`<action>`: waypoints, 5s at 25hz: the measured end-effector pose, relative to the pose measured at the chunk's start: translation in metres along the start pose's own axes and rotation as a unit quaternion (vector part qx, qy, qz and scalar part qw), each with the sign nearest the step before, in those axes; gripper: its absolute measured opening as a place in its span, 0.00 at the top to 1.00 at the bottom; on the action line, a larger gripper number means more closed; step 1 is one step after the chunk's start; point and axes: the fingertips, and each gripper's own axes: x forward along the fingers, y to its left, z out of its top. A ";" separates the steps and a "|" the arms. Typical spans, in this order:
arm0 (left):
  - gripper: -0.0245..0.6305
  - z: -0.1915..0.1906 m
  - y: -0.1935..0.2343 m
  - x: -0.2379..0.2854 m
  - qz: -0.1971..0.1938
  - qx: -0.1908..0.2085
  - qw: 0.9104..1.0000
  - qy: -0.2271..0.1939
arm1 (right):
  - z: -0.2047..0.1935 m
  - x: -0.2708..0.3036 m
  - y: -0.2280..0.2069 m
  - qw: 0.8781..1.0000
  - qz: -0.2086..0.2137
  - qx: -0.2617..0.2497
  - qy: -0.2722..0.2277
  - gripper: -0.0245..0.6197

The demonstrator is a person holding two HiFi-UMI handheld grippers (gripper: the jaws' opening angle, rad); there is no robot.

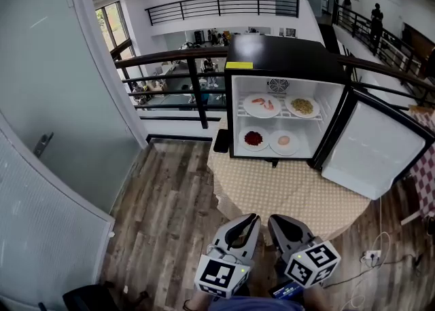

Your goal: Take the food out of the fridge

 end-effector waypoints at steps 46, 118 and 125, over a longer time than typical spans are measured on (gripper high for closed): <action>0.83 -0.039 0.083 0.190 -0.076 -0.014 0.994 0.073 | 0.051 0.122 -0.172 0.996 -0.082 0.034 0.010 0.93; 0.83 -0.182 0.231 0.259 0.071 -0.068 0.974 0.203 | -0.062 0.337 -0.368 0.900 -0.245 0.348 0.091 0.82; 0.83 -0.182 0.234 0.249 0.077 -0.069 0.974 0.203 | -0.062 0.337 -0.370 0.880 -0.226 0.413 0.068 0.87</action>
